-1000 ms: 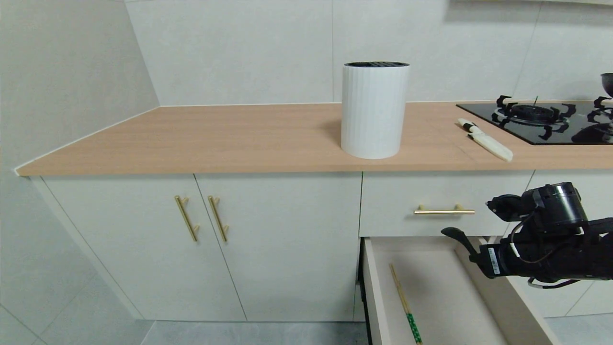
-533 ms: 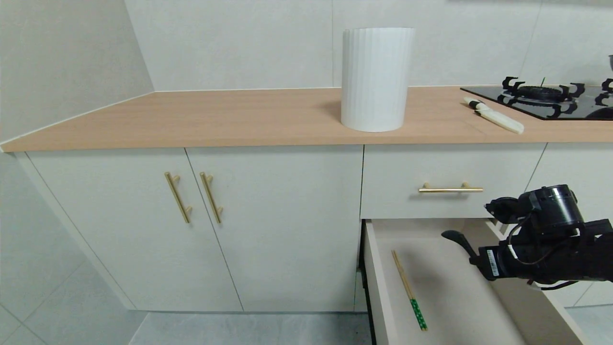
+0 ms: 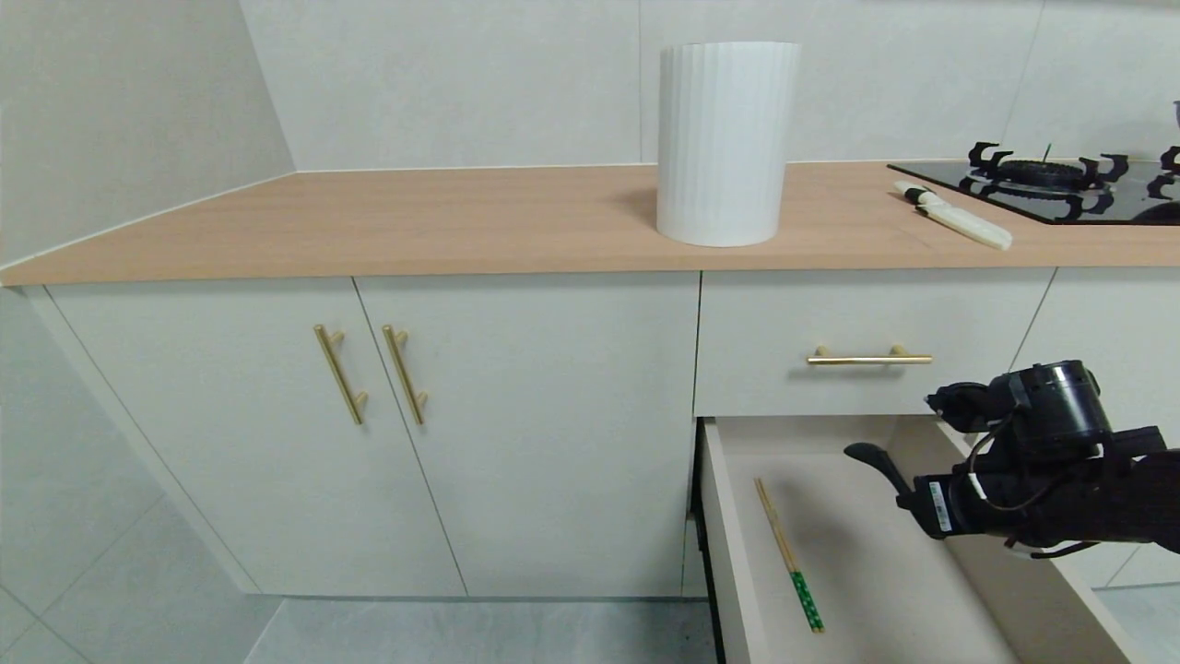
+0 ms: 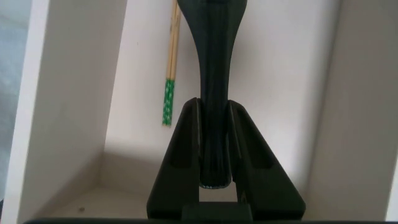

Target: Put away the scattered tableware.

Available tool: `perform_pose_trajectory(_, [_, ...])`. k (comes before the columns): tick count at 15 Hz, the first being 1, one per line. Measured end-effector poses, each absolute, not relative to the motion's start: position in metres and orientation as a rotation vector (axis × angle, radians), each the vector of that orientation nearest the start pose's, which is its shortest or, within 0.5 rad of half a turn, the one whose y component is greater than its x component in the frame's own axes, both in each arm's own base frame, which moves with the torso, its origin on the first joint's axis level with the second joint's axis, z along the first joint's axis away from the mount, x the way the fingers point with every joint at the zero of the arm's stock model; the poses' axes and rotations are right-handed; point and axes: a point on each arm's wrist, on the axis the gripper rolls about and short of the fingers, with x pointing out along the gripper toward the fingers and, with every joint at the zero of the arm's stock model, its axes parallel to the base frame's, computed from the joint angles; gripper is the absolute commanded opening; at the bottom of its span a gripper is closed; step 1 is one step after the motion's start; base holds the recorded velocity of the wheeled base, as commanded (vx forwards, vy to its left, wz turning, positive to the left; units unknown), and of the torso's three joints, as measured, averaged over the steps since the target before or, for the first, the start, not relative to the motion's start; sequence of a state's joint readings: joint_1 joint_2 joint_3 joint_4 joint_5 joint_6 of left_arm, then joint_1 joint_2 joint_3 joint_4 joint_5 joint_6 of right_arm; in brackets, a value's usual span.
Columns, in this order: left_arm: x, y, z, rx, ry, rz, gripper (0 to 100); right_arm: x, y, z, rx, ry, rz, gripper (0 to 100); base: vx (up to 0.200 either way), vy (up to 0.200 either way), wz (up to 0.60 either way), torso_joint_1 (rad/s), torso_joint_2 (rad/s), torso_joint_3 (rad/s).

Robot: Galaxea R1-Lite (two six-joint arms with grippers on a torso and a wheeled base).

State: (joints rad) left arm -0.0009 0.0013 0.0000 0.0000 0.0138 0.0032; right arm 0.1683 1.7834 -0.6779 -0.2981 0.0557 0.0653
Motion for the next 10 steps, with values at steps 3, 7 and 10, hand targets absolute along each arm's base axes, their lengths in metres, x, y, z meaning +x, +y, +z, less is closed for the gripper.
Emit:
perform_pose_trajectory(3, [-0.023,0.000,0.075,0.003,0.002,0.013,100,0.288,0.050,0.071,-0.025,0.813,0.166,0,0.000,0.000,0.00,0.000,0.00,0.000])
perform_pose_trajectory(7, [-0.023,0.000,0.076,0.003,0.001,0.013,100,0.313,0.053,0.026,0.011,0.797,0.085,0,0.000,0.000,0.00,0.000,0.00,0.000])
perform_pose_trajectory(10, [-0.023,0.000,0.076,0.003,0.001,0.014,100,0.319,0.053,-0.002,0.011,0.840,0.063,0,0.000,0.000,0.00,0.000,0.00,0.000])
